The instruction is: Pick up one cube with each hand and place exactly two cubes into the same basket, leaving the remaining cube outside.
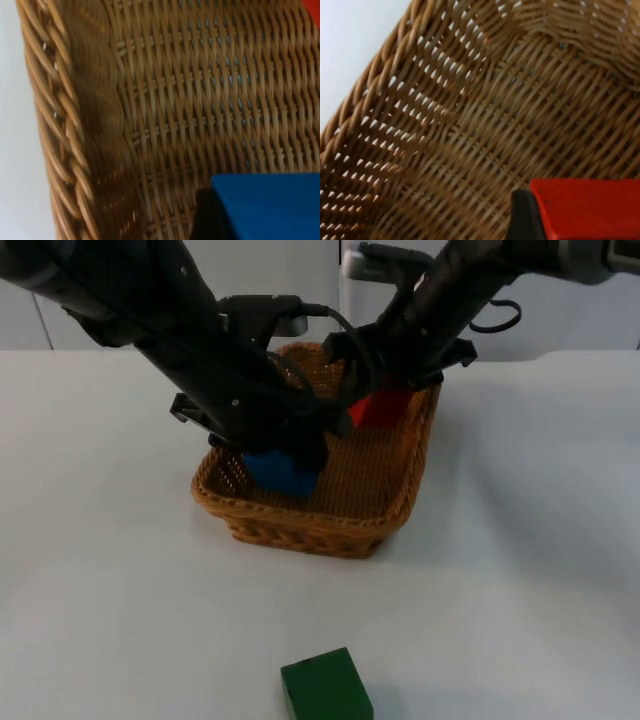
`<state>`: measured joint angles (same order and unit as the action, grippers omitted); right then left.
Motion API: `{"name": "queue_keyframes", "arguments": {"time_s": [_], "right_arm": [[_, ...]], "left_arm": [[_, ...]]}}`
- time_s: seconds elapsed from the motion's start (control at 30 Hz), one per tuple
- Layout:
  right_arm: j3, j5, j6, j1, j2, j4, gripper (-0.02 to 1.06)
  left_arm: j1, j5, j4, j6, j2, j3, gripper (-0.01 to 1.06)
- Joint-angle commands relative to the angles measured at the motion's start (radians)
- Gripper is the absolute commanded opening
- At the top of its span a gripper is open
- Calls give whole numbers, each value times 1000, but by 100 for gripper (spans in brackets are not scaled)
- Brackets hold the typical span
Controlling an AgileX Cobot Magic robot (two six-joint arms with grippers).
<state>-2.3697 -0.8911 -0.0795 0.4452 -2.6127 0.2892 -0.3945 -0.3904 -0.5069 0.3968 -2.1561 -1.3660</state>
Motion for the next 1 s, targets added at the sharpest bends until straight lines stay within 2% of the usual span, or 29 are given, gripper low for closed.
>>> {"name": "queue_keyframes", "arguments": {"time_s": [0.0,0.07,0.17,0.27,0.3,0.37,0.43,0.47,0.5,0.6,0.73,0.97], "right_arm": [[-7,2,-10,9,0,9,17],[-7,5,-10,9,0,9,26],[-7,7,-10,9,0,8,32],[-7,11,-10,9,0,8,38],[-7,13,-10,9,0,8,42],[-7,13,-10,9,0,8,49],[-7,13,-10,9,0,8,55],[-7,13,-10,9,0,8,55],[-7,13,-10,9,3,10,62],[-7,12,-10,9,13,10,73],[-7,4,-10,9,36,10,74],[-12,-11,-10,7,98,3,74]], "left_arm": [[-4,11,-17,9,-1,-6,0],[-4,11,-19,9,-7,-6,0],[-4,11,-20,10,-8,-6,0],[-4,11,-35,26,-8,-6,6],[-4,11,-35,26,-8,-6,16],[-4,11,-35,26,-8,-6,28],[-4,11,-35,26,-8,-6,51],[-4,11,-35,26,-8,-6,51],[-4,14,-39,26,-8,-6,69],[-4,12,-43,26,-8,-6,90],[-4,8,-55,26,-8,-6,98],[-4,-6,-57,26,13,-6,98]]}}
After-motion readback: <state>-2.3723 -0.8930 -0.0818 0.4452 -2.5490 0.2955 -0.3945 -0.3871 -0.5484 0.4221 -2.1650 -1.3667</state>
